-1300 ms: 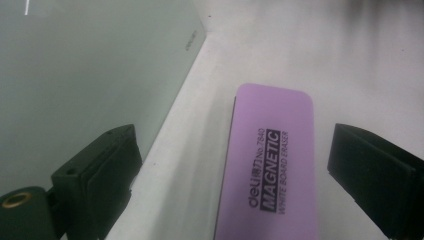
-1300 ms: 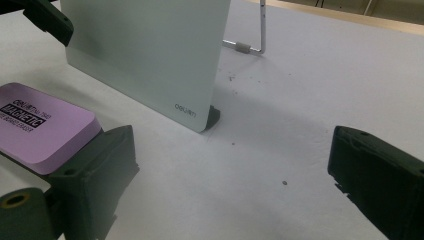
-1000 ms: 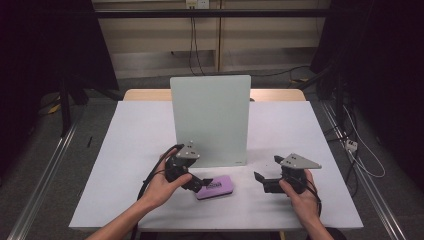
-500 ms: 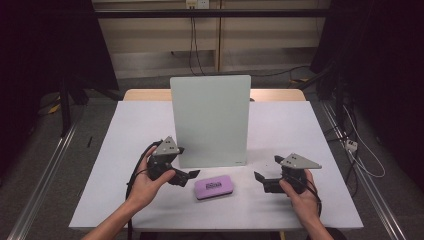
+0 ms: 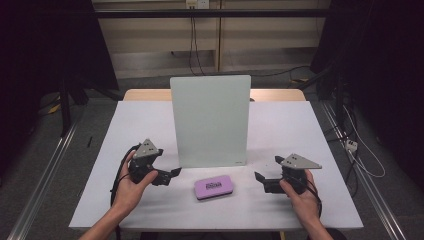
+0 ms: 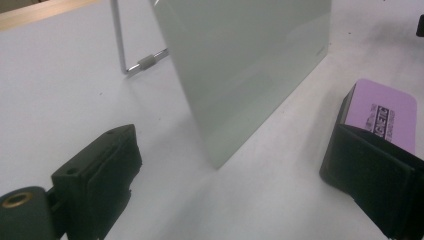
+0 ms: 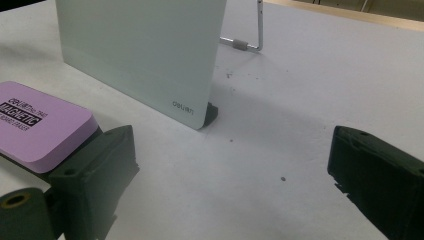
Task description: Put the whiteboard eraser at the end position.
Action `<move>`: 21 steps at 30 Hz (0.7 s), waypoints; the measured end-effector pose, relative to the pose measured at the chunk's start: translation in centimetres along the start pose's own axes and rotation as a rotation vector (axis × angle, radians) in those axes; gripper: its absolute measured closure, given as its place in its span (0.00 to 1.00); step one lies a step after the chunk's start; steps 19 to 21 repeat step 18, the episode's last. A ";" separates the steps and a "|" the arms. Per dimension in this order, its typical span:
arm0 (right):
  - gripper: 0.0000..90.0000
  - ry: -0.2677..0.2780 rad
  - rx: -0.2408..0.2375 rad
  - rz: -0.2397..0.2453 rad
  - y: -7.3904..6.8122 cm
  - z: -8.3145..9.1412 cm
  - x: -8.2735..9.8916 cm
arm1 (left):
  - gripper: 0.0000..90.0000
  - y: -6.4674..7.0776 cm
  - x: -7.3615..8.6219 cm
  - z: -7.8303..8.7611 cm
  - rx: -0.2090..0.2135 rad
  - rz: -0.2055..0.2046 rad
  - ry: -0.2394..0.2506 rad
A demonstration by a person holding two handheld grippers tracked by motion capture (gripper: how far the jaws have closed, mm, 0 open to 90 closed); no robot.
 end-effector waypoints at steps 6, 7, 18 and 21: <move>0.06 0.002 0.008 -0.003 0.2 0.2 0.2 | 0.07 -0.9 1.3 1.4 -0.045 0.054 0.022; 0.06 0.000 0.010 -0.007 0.2 0.3 0.2 | 0.07 -1.1 1.6 1.6 -0.051 0.053 0.027; 0.06 -0.016 0.015 -0.013 0.2 0.1 0.4 | 0.07 -2.8 3.9 2.4 -0.107 0.136 0.057; 0.06 -0.016 0.015 -0.013 0.2 0.1 0.4 | 0.07 -2.8 3.9 2.4 -0.107 0.136 0.057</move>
Point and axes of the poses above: each handheld gripper's, and its own axes: z roughly backward along the jaws, x roughly out of its underside, y roughly to its right, the point moved 5 cm from there along -z, roughly forward along the jaws, and after that the axes turned 2 degrees about x, right-handed, at the moved point
